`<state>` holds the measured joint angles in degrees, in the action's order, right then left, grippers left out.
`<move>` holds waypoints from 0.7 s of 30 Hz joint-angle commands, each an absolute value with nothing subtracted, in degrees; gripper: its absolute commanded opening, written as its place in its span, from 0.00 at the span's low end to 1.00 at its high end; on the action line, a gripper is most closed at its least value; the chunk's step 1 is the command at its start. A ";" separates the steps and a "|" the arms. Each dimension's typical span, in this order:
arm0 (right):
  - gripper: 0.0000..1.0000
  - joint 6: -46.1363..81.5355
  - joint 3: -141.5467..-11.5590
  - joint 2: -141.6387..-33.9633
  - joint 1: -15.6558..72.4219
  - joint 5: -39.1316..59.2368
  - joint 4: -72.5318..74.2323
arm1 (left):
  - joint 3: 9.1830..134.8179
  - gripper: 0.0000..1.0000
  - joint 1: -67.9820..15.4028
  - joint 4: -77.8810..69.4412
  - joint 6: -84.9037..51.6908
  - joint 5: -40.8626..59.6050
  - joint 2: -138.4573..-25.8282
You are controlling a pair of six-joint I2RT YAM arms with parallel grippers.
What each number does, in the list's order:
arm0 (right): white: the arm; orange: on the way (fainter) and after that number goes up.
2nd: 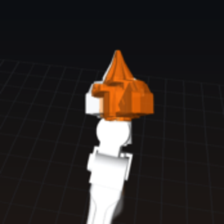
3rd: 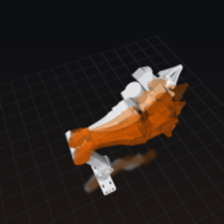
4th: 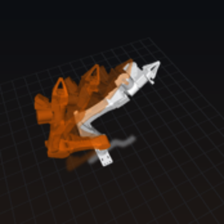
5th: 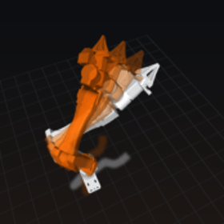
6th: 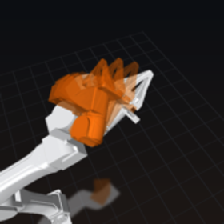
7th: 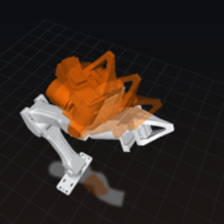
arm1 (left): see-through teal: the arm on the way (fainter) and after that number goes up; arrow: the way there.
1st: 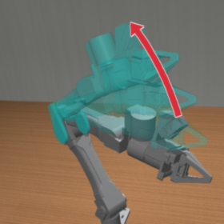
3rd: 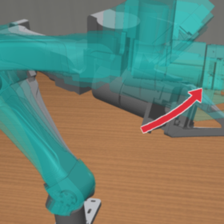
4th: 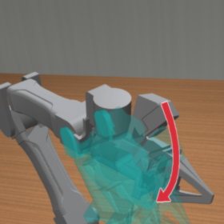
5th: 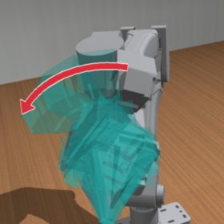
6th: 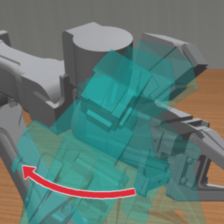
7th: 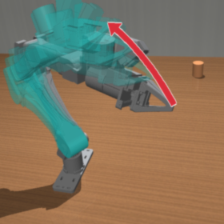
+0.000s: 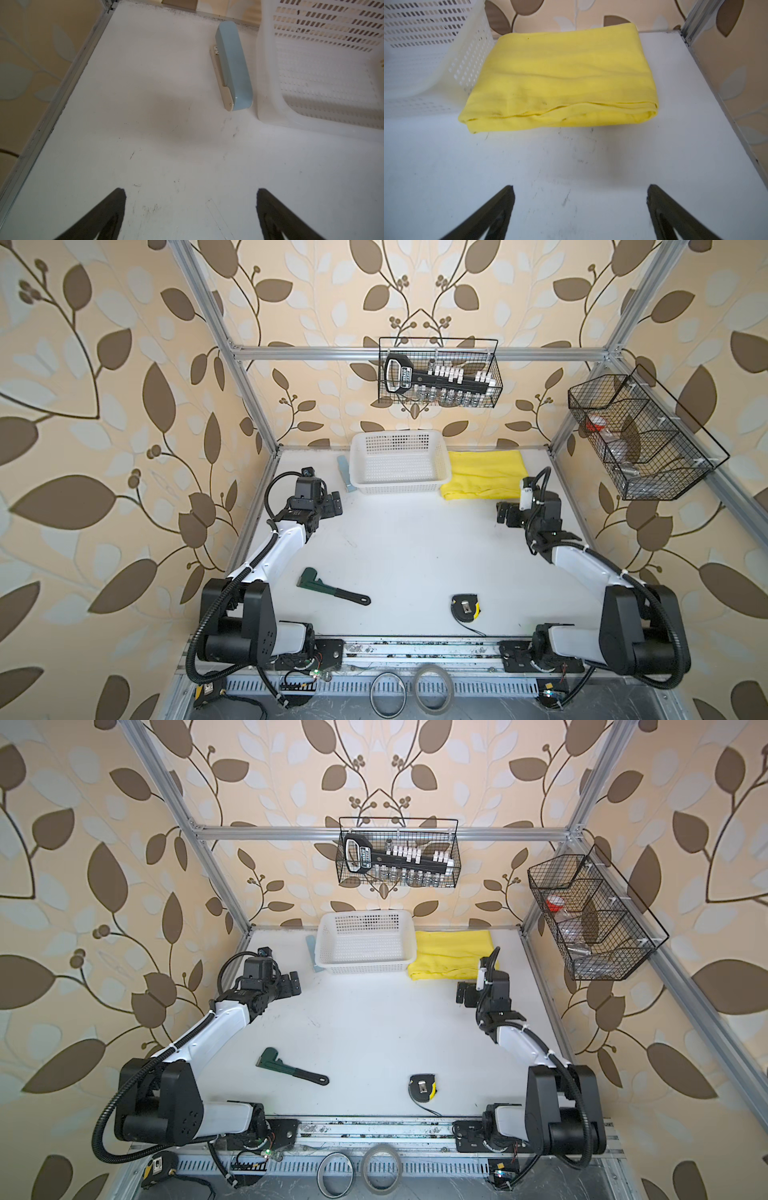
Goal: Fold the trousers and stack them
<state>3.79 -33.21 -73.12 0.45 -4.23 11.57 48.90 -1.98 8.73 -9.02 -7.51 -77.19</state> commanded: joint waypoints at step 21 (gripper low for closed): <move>1.00 -0.46 -9.21 -77.61 1.23 -2.71 61.73 | 33.22 0.99 6.47 -38.57 -6.33 12.34 -88.34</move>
